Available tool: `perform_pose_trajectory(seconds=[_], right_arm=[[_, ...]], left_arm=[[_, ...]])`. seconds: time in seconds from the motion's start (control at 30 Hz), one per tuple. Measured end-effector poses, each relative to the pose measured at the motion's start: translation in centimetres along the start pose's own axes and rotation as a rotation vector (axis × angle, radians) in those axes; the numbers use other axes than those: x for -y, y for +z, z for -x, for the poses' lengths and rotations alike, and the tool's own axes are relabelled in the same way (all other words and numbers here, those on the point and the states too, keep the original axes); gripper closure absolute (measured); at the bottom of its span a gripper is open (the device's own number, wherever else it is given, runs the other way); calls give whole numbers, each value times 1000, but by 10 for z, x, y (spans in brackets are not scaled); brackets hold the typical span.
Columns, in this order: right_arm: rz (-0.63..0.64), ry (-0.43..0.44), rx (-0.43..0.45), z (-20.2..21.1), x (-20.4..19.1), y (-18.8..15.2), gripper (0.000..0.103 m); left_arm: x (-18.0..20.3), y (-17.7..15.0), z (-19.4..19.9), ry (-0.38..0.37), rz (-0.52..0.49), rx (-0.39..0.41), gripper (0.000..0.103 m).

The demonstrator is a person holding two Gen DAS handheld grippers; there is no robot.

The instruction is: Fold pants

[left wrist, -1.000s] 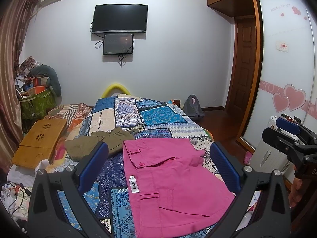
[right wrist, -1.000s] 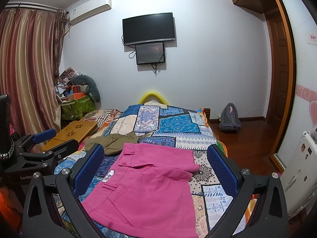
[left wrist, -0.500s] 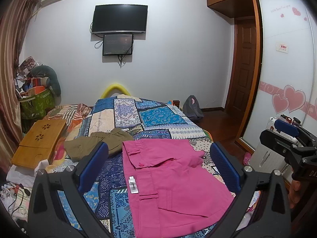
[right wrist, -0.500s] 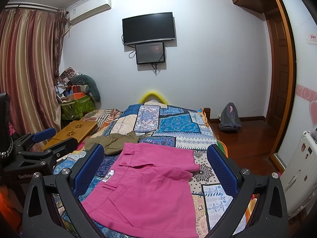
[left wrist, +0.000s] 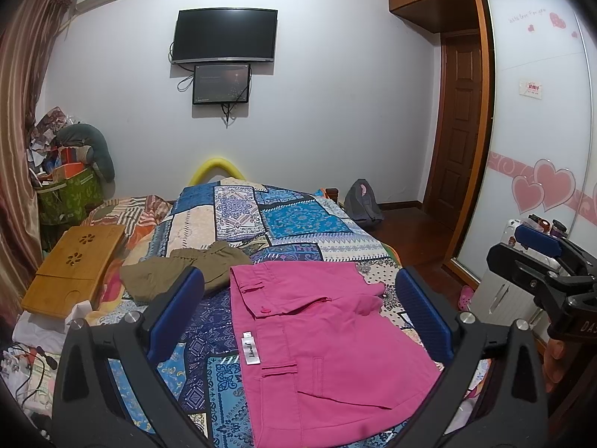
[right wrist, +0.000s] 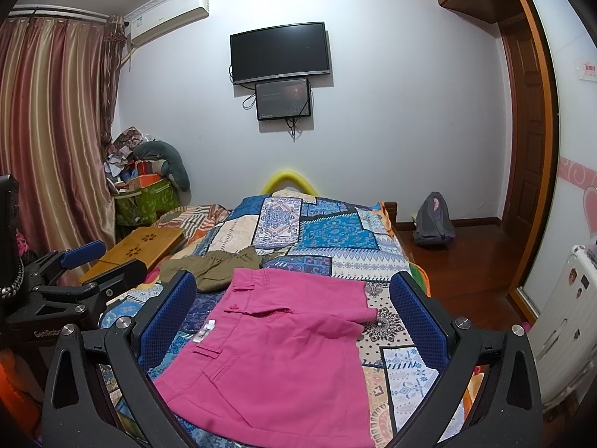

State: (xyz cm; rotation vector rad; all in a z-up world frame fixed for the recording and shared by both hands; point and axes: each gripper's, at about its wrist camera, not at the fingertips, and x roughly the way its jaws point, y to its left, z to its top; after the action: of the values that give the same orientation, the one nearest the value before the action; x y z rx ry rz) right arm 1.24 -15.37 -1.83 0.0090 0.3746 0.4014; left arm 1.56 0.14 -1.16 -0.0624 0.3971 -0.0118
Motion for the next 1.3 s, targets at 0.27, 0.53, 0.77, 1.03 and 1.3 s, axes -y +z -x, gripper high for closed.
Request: perform_pose_trajectory(seconds=[0.27, 0.53, 0.77, 1.03, 1.3], right_arm=[[0, 2, -1, -1, -2, -2, 0], [-10, -4, -11, -9, -2, -5, 0], [-2, -52, -33, -31, 18, -1, 0], [-16, -125, -118, -84, 71, 6, 0], [-37, -144, -238, -148, 117, -6, 0]], left_arm=[[1, 1, -1, 1, -1, 0, 0], [-3, -1, -6, 9, -3, -5, 0], [-16, 6, -29, 13, 3, -33, 0], [-50, 25, -102, 44, -37, -105, 0], [-71, 19, -196, 86, -84, -209, 0]])
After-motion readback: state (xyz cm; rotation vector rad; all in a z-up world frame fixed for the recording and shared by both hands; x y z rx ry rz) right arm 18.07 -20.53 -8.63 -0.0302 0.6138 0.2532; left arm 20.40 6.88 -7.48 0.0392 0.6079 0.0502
